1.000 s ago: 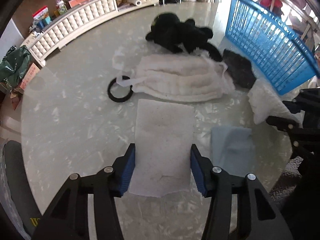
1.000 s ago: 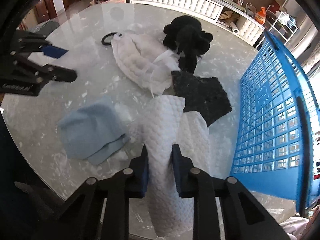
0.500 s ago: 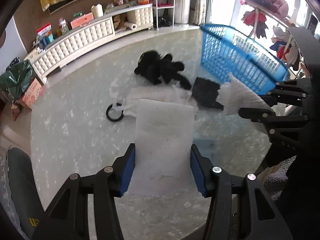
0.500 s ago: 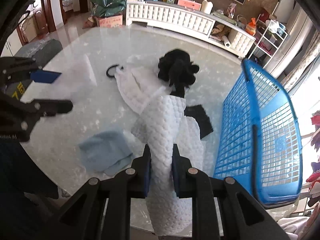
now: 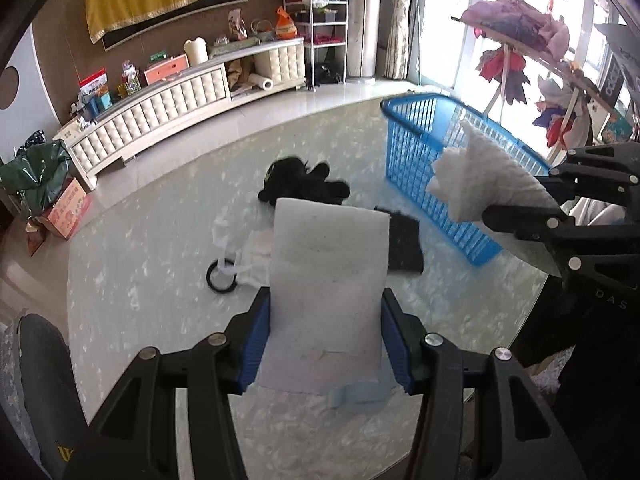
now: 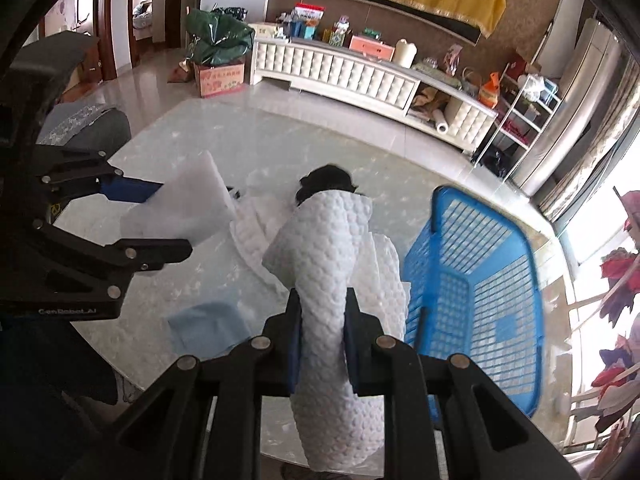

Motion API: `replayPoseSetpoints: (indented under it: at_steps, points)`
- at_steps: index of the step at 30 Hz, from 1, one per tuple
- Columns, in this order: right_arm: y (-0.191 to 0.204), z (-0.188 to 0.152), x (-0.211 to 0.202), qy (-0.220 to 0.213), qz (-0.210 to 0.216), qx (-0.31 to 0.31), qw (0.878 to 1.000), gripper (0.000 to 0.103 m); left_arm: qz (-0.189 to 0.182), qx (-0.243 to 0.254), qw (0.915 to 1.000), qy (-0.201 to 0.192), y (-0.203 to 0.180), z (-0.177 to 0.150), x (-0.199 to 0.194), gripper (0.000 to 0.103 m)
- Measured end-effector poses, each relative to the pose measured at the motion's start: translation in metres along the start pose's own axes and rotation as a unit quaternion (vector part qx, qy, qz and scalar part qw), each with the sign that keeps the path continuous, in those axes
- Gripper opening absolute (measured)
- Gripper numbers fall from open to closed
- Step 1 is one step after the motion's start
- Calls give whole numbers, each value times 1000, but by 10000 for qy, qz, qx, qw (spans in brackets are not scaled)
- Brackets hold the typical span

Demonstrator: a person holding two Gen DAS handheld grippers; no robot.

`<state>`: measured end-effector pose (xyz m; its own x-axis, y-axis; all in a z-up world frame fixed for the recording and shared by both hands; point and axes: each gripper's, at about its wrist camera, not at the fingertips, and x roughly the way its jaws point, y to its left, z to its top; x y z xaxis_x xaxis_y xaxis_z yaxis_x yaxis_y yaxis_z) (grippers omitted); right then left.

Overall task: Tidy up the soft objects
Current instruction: 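Carry the waffle towel into the blue basket and open the right tool while the left lifts the sheet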

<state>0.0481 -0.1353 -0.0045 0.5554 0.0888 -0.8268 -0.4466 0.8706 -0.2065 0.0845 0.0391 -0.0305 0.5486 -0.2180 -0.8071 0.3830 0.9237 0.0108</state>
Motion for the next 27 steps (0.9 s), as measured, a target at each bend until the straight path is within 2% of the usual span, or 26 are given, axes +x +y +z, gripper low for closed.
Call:
replayPoseSetpoints:
  at_steps: [5, 13, 19, 27]
  points:
    - [-16, 2, -7, -148, -119, 38, 9998, 17, 43, -19, 9998, -208, -5, 16, -7, 50]
    - [-42, -2, -13, -234, -514, 95, 9984, 17, -108, -57, 9989, -443, -15, 37, -10, 50]
    - [-60, -4, -8, -165, -833, 116, 9963, 17, -250, 64, 9987, -450, -31, 49, 1, 50]
    - [-88, -12, 27, 148, -1081, 87, 9940, 17, -273, 75, 9992, -270, -40, 58, 22, 50]
